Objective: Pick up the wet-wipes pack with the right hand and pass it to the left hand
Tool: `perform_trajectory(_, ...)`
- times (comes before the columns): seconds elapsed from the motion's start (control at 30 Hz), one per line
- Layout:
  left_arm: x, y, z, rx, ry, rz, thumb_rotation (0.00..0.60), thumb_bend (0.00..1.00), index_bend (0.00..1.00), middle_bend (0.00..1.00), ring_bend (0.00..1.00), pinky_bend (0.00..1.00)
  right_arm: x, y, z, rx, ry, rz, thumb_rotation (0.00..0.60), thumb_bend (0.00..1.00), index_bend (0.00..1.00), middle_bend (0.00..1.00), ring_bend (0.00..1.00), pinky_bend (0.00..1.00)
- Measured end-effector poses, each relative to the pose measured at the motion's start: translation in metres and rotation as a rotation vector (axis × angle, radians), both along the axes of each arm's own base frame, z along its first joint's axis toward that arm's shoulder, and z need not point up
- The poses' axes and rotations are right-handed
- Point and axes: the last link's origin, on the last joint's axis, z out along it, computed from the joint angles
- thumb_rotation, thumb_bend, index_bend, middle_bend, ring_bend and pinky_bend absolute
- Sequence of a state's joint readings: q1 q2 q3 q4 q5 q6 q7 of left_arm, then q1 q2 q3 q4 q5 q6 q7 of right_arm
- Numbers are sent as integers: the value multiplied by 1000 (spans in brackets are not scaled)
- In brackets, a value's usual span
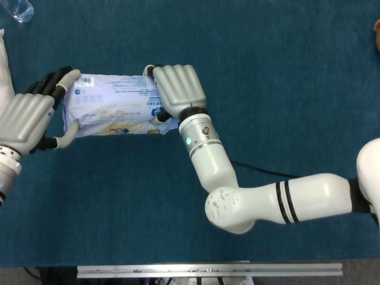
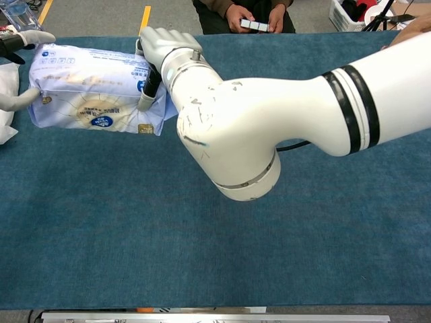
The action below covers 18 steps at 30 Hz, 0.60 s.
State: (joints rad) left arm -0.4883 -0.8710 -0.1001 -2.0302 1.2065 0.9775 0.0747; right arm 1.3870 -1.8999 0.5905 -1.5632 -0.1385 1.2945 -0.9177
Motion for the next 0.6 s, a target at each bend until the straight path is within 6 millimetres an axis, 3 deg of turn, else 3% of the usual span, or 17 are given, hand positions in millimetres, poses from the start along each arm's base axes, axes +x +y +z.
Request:
perform_trajectory(0.1,0,1,-1,-14,-5,10,598,195,0,0,0,233,3,1,1,-2,-20,3,600,271,630,572,647,735)
perform_trajectory(0.27,0,4,-2,5,-16,16,600,195,31,6,86,396,6,4,2,-1,-38,11,600,273,630,572,647,735)
perform_trajectory(0.4,2,4,-2,27,-55,33,600,209,215,141,272,551,7,5,2,-5,-49,14,600,273,630,572,647,735)
perform_trajectory(0.6,2,5,-1,33,-74,48,600,223,372,293,450,693,8,5,2,-12,-65,16,600,273,630,572,647,735)
